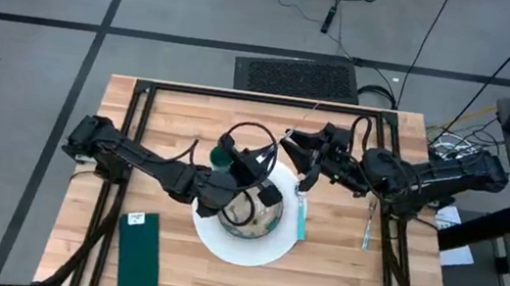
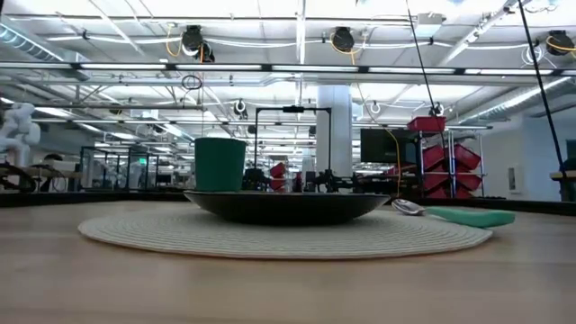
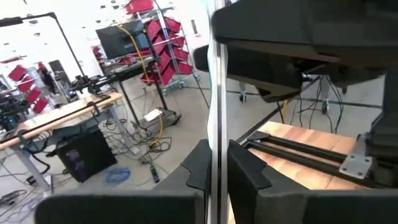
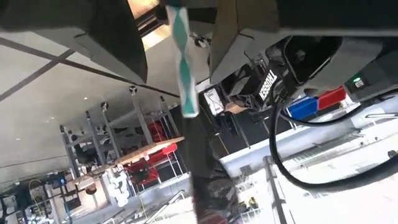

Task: Set table place
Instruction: Put the blue knife on the right of the white table mat

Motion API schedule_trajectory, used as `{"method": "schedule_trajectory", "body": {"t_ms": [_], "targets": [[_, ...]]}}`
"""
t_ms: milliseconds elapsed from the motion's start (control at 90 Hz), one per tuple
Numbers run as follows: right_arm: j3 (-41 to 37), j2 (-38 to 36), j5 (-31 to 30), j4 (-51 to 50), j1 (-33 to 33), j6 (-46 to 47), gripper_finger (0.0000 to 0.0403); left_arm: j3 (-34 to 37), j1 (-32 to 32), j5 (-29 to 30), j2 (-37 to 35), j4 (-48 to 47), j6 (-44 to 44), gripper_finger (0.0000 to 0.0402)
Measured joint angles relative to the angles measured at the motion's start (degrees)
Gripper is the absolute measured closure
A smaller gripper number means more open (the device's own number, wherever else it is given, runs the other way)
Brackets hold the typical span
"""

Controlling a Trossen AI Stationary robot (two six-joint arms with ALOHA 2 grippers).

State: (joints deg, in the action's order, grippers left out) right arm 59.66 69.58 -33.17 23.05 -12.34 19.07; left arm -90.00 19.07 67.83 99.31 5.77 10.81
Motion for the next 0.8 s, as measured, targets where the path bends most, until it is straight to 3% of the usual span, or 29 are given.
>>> {"method": "schedule_trajectory", "body": {"t_ms": [89,267,567,800], "targets": [[0.00,0.00,0.06,-0.09,-0.04,0.00,0.0285,0.00,-0.04,0.00,0.00,0.07,-0.02,0.0383],[0.00,-0.02,0.24,-0.20,-0.04,-0.97,0.0387,0.00,0.07,0.16,0.00,0.09,-0.28,0.0383],[0.00,-0.04,0.07,-0.39,-0.04,-0.05,0.0399,0.00,0.08,-1.34,-0.02,-0.30,-4.48,0.0377],[0.00,-0.15,0.32,-0.39,-0.20,0.20,0.0401,0.00,0.13,-3.15,-0.02,-0.32,-4.42,0.0317]]}}
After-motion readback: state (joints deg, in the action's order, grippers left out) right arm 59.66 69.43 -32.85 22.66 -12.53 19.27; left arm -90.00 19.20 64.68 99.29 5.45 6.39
